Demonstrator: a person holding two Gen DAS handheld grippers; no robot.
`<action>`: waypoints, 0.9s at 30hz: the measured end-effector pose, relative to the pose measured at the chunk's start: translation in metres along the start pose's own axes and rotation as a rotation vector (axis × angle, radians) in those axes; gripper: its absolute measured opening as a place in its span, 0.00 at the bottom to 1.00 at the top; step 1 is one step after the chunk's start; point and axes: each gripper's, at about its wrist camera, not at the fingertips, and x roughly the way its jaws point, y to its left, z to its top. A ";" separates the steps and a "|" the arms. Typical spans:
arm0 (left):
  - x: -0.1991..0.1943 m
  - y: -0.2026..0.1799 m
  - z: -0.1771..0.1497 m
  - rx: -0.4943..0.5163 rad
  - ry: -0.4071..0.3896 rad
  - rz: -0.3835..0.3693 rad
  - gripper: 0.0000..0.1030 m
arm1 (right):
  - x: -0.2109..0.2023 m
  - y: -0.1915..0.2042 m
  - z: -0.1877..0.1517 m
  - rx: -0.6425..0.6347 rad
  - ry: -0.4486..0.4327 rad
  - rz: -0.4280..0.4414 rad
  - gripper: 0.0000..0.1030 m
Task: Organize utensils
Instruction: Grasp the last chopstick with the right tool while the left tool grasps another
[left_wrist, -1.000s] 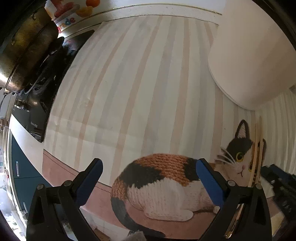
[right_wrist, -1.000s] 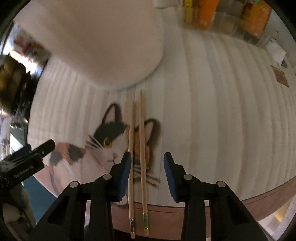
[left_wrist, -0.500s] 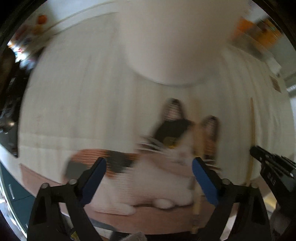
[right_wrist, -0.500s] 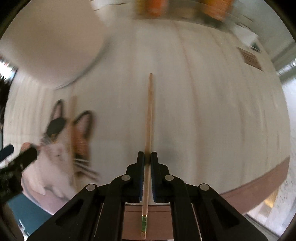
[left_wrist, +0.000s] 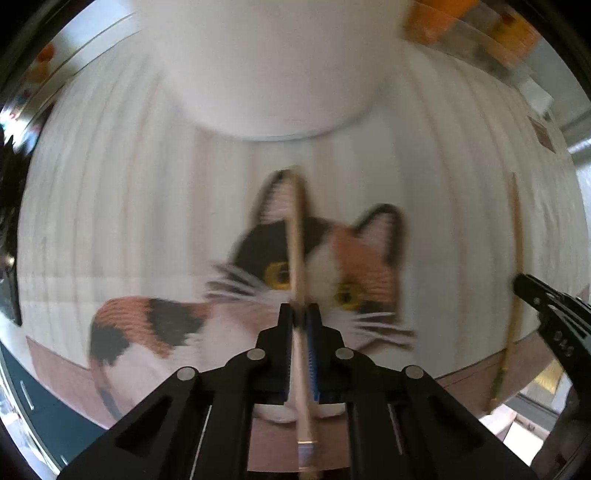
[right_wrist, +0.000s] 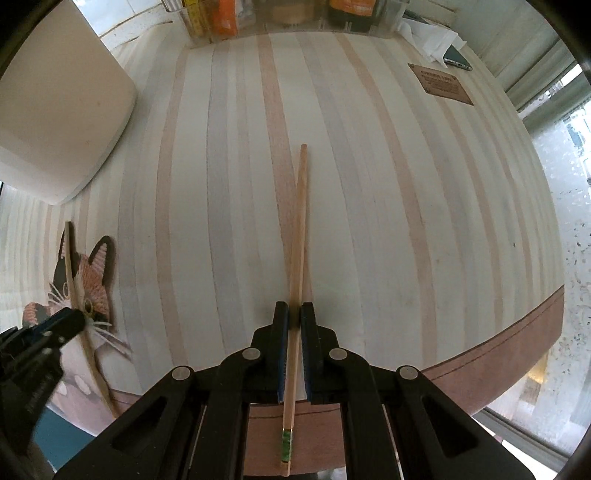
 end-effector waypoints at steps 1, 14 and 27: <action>-0.001 0.007 -0.002 -0.010 -0.004 0.013 0.04 | 0.000 0.003 0.001 -0.002 0.000 0.003 0.07; -0.007 0.079 -0.020 -0.135 -0.012 0.063 0.04 | -0.001 0.100 -0.026 -0.144 0.033 0.147 0.07; 0.000 0.118 -0.016 -0.136 0.010 0.003 0.05 | 0.003 0.146 -0.018 -0.210 0.102 0.136 0.08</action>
